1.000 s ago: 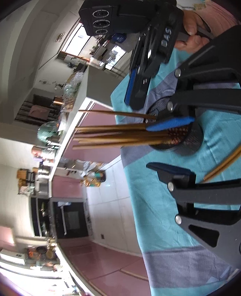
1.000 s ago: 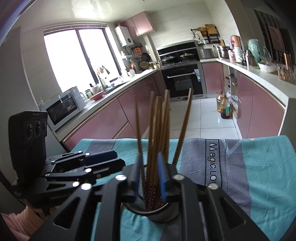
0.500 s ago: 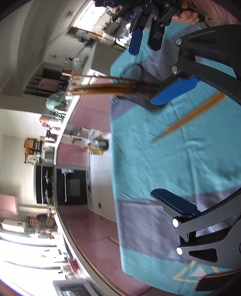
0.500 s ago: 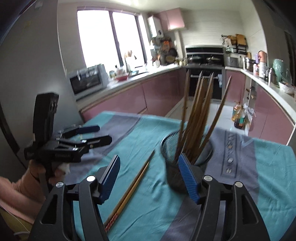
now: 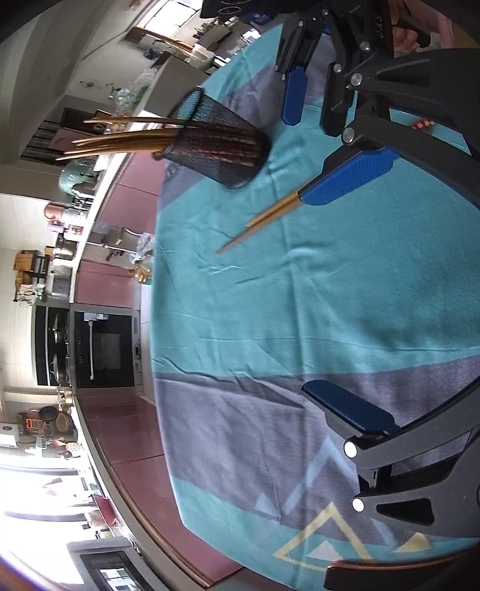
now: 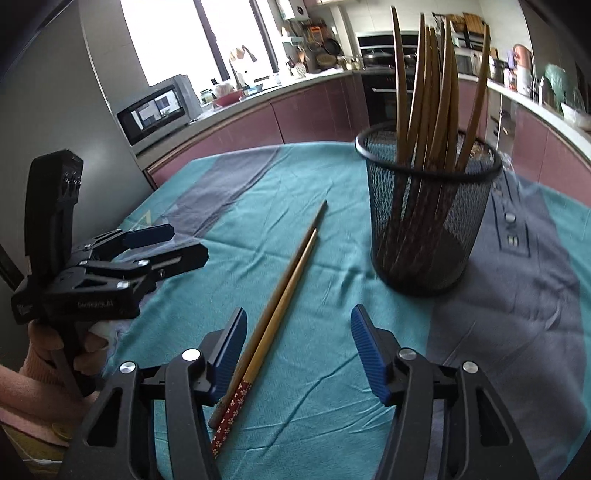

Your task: Organize utensils

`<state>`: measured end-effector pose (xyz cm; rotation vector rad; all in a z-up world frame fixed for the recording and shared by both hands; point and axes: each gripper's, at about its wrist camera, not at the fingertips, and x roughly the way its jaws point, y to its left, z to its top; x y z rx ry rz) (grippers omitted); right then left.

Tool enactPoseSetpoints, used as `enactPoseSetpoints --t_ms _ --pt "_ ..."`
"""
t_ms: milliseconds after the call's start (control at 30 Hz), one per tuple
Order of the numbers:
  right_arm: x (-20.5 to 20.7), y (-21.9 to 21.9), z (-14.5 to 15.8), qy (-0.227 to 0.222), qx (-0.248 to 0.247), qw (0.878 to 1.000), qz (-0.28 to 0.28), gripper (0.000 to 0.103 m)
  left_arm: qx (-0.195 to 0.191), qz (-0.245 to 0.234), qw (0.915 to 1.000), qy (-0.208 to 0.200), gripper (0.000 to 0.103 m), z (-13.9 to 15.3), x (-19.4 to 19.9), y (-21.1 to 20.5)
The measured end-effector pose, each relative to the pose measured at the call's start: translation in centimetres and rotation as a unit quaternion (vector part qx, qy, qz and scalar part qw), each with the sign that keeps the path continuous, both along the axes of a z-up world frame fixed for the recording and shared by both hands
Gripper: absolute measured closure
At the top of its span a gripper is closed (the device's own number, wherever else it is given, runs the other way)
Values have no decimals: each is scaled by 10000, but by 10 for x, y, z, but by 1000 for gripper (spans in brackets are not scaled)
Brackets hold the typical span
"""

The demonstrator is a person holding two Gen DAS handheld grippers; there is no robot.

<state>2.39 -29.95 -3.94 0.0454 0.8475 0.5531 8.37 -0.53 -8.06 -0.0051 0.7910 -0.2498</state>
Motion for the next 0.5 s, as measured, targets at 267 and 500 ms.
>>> enactPoseSetpoints --t_ms 267,500 --pt "-1 14 -14 171 -110 9998 36 59 84 -76 9999 58 11 -5 -3 -7" --pt "-1 21 -18 205 -209 9996 41 66 79 -135 9998 113 15 -7 -3 -10"
